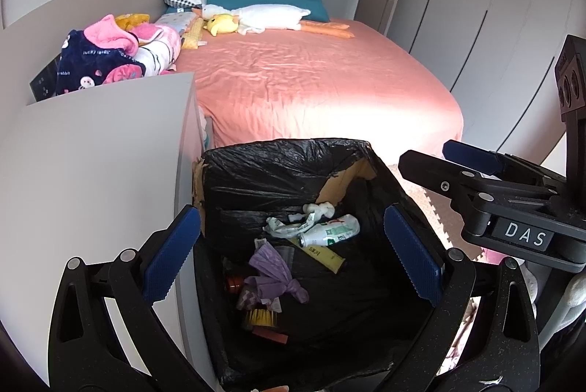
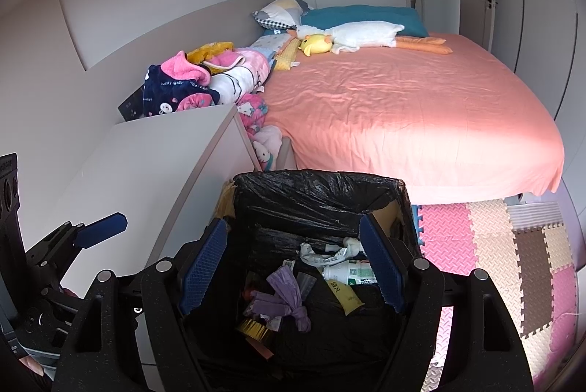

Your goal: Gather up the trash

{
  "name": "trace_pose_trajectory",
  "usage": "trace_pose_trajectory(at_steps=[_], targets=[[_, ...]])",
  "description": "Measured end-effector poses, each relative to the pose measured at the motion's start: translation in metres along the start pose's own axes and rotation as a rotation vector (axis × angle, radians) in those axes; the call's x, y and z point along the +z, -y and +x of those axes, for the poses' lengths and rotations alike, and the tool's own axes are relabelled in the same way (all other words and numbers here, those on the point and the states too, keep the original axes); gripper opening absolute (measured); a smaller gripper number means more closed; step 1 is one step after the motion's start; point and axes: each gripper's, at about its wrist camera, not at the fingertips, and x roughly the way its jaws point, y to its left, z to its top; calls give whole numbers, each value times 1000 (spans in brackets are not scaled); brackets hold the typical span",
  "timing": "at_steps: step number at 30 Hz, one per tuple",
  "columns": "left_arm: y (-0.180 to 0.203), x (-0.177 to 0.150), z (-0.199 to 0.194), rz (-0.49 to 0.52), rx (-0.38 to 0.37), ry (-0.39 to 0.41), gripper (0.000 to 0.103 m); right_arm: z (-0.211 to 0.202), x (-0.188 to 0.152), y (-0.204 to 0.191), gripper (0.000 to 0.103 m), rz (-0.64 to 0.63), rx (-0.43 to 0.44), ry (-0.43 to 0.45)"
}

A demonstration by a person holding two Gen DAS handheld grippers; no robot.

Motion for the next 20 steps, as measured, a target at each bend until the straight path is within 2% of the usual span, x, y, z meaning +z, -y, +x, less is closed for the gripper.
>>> trace_pose_trajectory(at_steps=[6, 13, 20], targets=[[4, 2, 5, 11, -19, -24, 96, 1, 0, 0, 75, 0, -1, -2], [6, 4, 7, 16, -10, -3, 96, 3, 0, 3, 75, 4, -3, -7], [3, 4, 11, -2, -29, -30, 97, 5, 1, 6, 75, 6, 0, -15]])
